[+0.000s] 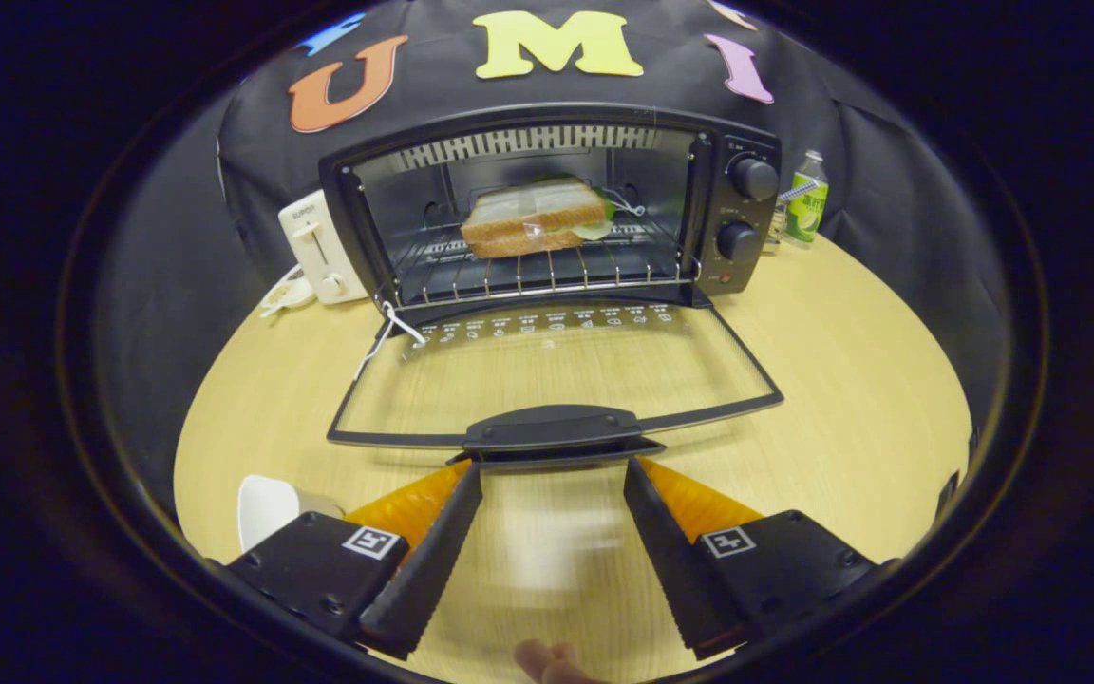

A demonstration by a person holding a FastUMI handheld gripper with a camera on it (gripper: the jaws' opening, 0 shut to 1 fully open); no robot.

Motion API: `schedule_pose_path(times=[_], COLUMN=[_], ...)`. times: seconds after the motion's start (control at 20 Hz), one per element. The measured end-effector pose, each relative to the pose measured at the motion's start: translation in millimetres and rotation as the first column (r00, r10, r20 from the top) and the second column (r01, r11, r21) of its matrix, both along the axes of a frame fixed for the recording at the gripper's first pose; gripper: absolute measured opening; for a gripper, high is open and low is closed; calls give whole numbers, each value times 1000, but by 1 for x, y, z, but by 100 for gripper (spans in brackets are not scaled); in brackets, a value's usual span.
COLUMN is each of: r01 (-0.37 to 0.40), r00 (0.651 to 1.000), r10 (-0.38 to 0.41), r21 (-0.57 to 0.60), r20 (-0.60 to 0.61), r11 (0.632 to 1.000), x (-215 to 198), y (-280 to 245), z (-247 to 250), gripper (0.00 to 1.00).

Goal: Open the toaster oven, put the food inside, and close the toaster oven door.

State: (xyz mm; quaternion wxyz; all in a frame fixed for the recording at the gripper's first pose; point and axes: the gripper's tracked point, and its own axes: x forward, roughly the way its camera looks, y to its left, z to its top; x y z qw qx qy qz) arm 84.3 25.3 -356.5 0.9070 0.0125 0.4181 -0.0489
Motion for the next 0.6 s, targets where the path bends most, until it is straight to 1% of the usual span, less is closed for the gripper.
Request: schedule_pose_path(times=[0.35,0.6], r01=[-3,-38], r00=[1000,997], r10=[3,41], r21=[16,-42], r20=[2,68], r11=[1000,998], x=[1,2], y=[-1,-7], z=[7,32], gripper=[99,99])
